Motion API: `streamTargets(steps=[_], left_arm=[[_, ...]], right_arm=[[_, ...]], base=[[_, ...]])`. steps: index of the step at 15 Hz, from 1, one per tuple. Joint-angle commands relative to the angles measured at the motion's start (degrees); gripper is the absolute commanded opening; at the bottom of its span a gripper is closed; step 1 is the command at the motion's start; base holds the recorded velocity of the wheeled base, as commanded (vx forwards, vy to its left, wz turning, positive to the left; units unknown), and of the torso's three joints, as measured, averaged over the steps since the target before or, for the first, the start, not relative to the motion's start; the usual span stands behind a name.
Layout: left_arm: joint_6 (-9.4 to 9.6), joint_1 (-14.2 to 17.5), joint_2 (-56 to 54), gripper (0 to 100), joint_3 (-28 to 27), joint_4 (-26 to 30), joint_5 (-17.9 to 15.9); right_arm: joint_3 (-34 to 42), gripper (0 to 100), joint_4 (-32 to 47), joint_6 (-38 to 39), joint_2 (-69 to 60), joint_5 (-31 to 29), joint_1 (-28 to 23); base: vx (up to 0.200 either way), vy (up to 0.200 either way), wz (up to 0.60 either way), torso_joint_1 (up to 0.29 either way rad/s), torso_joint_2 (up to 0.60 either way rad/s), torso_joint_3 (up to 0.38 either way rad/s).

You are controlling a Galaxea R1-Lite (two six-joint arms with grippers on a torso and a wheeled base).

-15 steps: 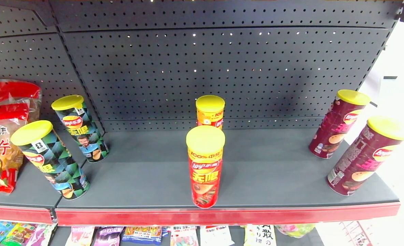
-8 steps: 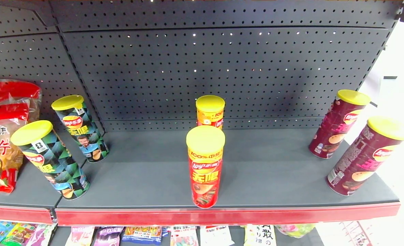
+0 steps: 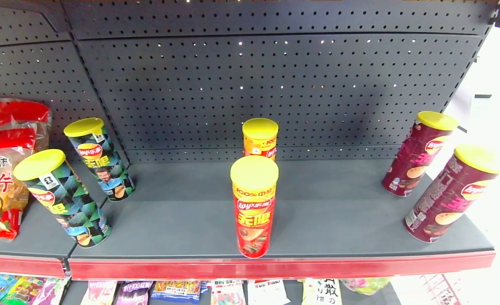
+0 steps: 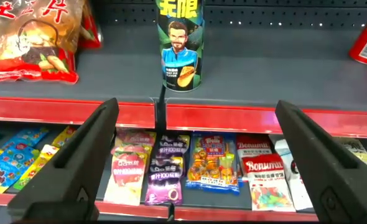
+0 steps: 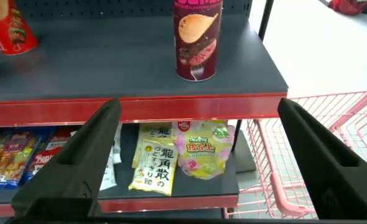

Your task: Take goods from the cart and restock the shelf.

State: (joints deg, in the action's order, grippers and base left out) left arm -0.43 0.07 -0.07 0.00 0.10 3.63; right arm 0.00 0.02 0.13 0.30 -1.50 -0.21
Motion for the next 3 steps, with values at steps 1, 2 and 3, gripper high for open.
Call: streamTargets(steps=[1,2,3], left_arm=[[-0.01,0.0,0.1,100,0.0,0.0,0.1],[-0.01,0.0,0.1,100,0.0,0.0,0.1],[-0.01,0.0,0.1,100,0.0,0.0,0.1]], right_arm=[[0.0,100,0.0,0.0,-0.2,0.0,0.0],[0.0,100,0.0,0.0,-0.3,0.0,0.0],[0.0,100,0.0,0.0,-0.3,0.0,0.0]], base=[[0.0,0.0,0.0,0.0,0.0,0.0],[0.0,0.0,0.0,0.0,0.0,0.0],[0.0,0.0,0.0,0.0,0.0,0.0]])
